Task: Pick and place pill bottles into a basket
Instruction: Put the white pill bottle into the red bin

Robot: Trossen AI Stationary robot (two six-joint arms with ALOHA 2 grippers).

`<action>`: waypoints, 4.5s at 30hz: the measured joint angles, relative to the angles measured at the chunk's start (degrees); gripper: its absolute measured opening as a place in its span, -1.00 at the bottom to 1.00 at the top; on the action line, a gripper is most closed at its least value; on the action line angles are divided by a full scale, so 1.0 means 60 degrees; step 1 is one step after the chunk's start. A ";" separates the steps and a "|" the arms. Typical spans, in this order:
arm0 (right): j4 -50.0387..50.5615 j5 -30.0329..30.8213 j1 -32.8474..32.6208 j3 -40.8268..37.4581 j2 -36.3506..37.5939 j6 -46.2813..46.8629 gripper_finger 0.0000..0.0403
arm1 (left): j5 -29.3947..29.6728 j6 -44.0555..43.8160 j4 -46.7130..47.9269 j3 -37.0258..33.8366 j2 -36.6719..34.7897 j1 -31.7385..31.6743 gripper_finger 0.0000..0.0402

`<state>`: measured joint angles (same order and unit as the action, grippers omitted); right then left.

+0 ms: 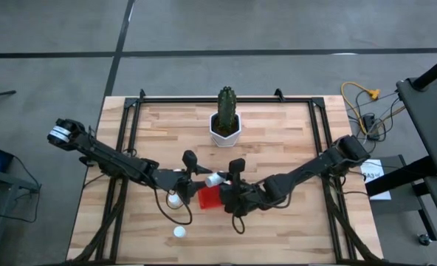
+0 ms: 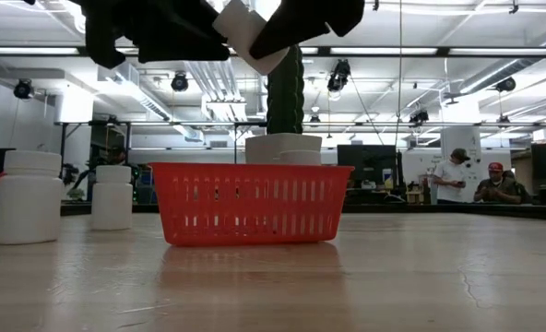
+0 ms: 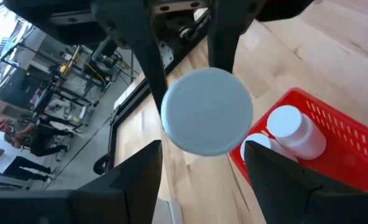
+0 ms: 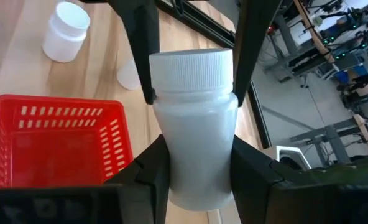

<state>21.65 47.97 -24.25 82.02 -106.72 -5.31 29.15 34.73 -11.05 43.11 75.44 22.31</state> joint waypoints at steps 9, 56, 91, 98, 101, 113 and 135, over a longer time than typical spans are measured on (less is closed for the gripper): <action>-0.0007 -0.0096 0.0040 -0.0004 -0.0015 0.0044 -0.42 | -0.0181 -0.0234 -0.0084 0.0041 0.0000 0.0004 0.05; -0.0165 -0.0232 0.0051 -0.0008 -0.0022 0.0184 -0.37 | -0.0606 -0.0161 -0.0802 -0.0010 -0.0004 0.0036 -0.28; 0.2163 0.3858 -0.0601 -0.1664 0.1289 0.4372 -0.28 | -0.1400 -0.1520 0.2364 0.0639 0.0069 -0.0413 -0.28; 0.0023 0.3089 -0.0619 -0.3067 0.2452 0.4154 -0.35 | -0.1904 -0.1679 0.2365 0.0780 0.0723 -0.0617 -0.28; -0.3145 0.1465 -0.0585 -0.4265 0.3095 0.2350 -0.37 | -0.1924 -0.1667 0.2407 0.1010 0.1126 -0.0685 -0.28; -1.0656 -0.4764 -0.0089 -0.8205 0.5017 0.0104 -0.44 | -0.1924 -0.1870 0.3210 0.1547 0.1563 -0.0707 -0.28; -1.2247 -0.5253 0.0029 -0.9074 0.5016 -0.0041 -0.54 | -0.3069 -0.2238 0.3674 0.1671 0.1952 -0.0810 -0.28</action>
<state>-51.83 16.45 -24.08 27.57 -76.62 -5.56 10.74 21.30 11.00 53.13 87.15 17.44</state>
